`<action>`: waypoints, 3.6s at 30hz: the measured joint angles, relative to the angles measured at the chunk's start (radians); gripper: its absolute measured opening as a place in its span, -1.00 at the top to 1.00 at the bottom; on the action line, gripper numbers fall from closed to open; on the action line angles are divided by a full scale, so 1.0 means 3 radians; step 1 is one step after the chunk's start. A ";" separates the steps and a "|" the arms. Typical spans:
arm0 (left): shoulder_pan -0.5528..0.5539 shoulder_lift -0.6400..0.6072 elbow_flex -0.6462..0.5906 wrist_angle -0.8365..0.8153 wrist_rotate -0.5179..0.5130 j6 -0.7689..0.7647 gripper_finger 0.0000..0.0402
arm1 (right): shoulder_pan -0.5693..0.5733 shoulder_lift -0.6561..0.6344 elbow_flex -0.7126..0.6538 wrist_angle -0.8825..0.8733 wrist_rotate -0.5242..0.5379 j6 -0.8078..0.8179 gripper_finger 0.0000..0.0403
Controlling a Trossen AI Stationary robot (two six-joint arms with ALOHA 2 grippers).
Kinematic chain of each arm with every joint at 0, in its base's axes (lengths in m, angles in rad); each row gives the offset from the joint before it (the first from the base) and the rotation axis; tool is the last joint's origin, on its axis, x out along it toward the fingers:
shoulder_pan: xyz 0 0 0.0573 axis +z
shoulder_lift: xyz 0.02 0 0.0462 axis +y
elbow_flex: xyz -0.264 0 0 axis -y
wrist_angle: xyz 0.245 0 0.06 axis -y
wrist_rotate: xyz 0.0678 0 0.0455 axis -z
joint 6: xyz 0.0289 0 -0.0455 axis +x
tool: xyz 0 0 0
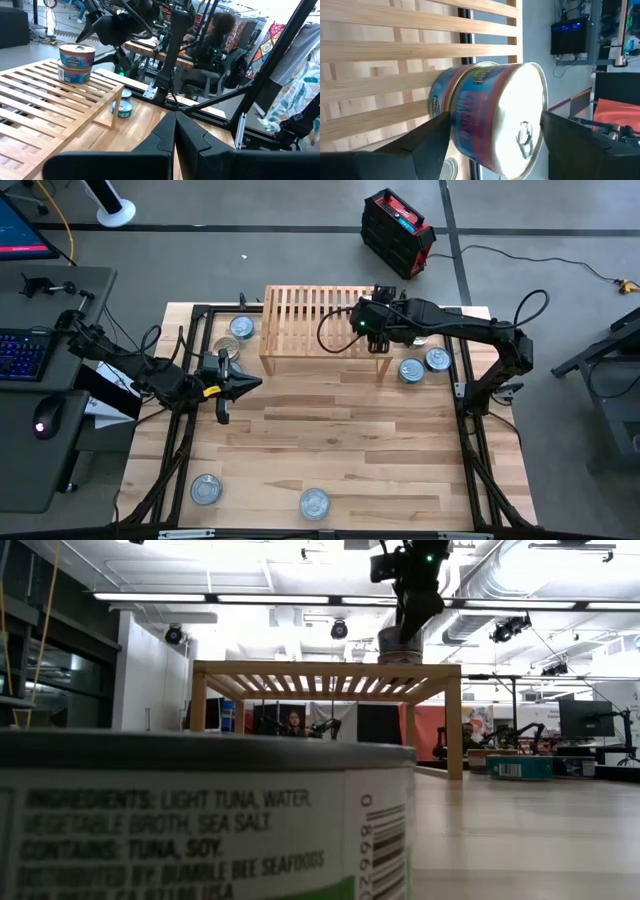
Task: Stack canned seafood by type on shelf
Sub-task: Stack the blue-pink tuna can on top of the other blue-pink tuna can on the shelf, then put the green tuna can on the shelf
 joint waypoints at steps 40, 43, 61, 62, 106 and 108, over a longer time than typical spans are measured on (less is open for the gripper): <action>0.0001 0.0077 0.0000 0.0021 0.0178 -0.0652 1.00 | 0.2401 -0.0423 -0.1639 0.2342 -0.2758 0.4240 -0.46; -0.0008 0.0342 0.0001 0.0078 0.0558 -0.0947 1.00 | 0.2497 -0.0423 -0.1868 0.3051 -0.2788 0.4467 -0.46; -0.0655 0.2808 0.0709 -0.0031 0.1402 -0.1060 1.00 | 0.2637 -0.0377 -0.1946 0.3710 -0.1950 0.4236 -0.32; -0.0655 0.2896 0.0772 -0.0014 0.1357 -0.0887 1.00 | 0.2696 -0.0328 -0.1946 0.3624 -0.1885 0.4308 -0.24; -0.0126 0.4135 0.1081 0.0428 0.0837 0.0551 1.00 | 0.3062 0.1199 -0.0963 0.3389 -0.1829 0.4604 1.00; -0.0034 0.4134 0.1082 0.0352 0.0814 0.0552 1.00 | 0.3062 0.1135 -0.0961 0.3227 -0.1780 0.4597 1.00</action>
